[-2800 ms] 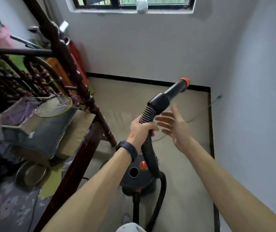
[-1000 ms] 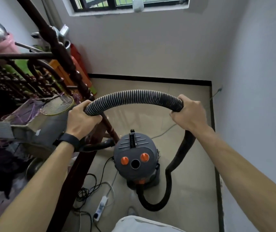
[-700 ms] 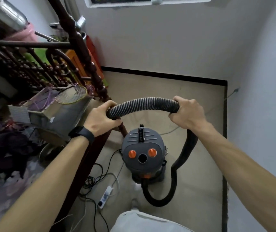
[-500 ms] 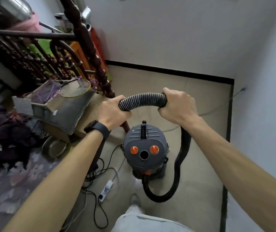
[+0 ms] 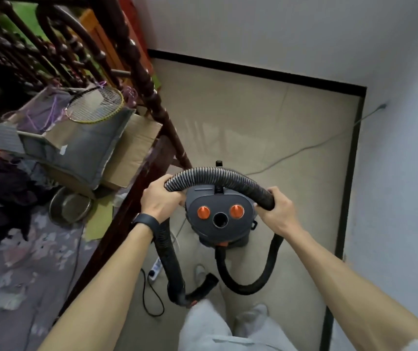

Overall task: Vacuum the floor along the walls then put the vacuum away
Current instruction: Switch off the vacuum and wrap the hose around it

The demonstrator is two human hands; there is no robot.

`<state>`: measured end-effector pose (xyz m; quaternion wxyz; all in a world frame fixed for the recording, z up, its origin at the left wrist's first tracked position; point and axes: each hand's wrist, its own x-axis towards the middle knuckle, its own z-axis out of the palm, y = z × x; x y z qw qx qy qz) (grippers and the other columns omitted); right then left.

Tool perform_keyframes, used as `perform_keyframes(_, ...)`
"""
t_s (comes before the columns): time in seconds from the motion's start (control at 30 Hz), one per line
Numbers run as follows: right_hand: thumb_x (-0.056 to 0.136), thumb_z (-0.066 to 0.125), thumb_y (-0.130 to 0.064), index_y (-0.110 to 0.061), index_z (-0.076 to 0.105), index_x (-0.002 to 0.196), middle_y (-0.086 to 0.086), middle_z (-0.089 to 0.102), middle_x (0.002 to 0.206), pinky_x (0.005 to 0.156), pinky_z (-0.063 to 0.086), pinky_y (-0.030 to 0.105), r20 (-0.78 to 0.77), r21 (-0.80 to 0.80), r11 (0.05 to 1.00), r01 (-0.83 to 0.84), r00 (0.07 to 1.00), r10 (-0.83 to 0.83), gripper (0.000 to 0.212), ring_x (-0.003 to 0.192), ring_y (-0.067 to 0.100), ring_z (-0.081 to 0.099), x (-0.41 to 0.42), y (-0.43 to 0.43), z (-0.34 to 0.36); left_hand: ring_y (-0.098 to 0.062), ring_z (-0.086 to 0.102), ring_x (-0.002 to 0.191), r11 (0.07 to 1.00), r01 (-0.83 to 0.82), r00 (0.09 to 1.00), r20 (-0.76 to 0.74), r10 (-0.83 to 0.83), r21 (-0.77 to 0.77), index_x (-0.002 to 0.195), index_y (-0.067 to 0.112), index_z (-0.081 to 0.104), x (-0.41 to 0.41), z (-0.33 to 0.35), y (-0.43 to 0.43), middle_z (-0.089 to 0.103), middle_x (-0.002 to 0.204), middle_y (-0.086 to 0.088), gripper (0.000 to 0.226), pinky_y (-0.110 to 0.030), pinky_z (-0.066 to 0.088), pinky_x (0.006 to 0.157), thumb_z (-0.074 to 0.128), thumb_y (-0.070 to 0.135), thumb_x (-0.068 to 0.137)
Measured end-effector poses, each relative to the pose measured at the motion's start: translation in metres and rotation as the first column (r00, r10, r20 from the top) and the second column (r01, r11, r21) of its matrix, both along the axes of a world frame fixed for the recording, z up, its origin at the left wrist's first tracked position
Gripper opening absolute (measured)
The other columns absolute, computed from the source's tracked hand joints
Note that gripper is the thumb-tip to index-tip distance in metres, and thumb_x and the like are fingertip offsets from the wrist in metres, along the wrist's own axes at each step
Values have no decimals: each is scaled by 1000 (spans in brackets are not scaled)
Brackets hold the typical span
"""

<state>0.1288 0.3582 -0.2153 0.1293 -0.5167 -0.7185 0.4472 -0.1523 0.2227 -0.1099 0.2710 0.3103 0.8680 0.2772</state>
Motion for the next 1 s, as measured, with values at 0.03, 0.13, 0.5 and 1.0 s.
perform_keyframes(0.03, 78, 76, -43, -45, 54, 97, -15, 65, 90, 65, 43, 21, 12, -19, 1000, 5, 1000, -5, 29, 85, 2, 62, -6, 3, -8, -25, 65, 59, 999, -33, 999, 40, 34, -7, 76, 31, 64, -10, -11, 0, 65, 60, 5, 26, -46, 59, 62, 64, 22, 51)
perform_keyframes(0.13, 82, 75, -54, -42, 53, 99, -13, 64, 94, 69, 45, 25, 8, -4, 1000, 16, 1000, -16, 30, 88, 9, 62, -34, 13, -27, -22, 62, 49, 991, -133, 976, 169, 135, -26, 71, 29, 66, -45, -40, 5, 66, 58, 3, 27, -43, 56, 56, 66, 20, 45)
perform_keyframes(0.5, 95, 68, -52, -35, 42, 133, 7, 58, 123, 95, 48, 50, 166, 153, 988, 21, 985, -46, 50, 111, 30, 55, -175, 129, -101, -18, 59, 45, 939, -264, 840, 426, 336, -220, 51, 32, 66, -152, -168, 83, 62, 50, 10, 18, -26, 46, 49, 67, 16, 45)
perform_keyframes(1.0, 97, 40, -74, -48, 42, 150, -2, 39, 158, 117, 30, 59, 526, -104, 972, -209, 818, 232, 60, 149, 30, 25, -283, 162, -241, -22, 47, 39, 771, -412, 653, 433, 622, -486, 41, 14, 57, -188, -312, 52, 52, 48, -9, 13, -29, 41, 47, 59, 7, 31)
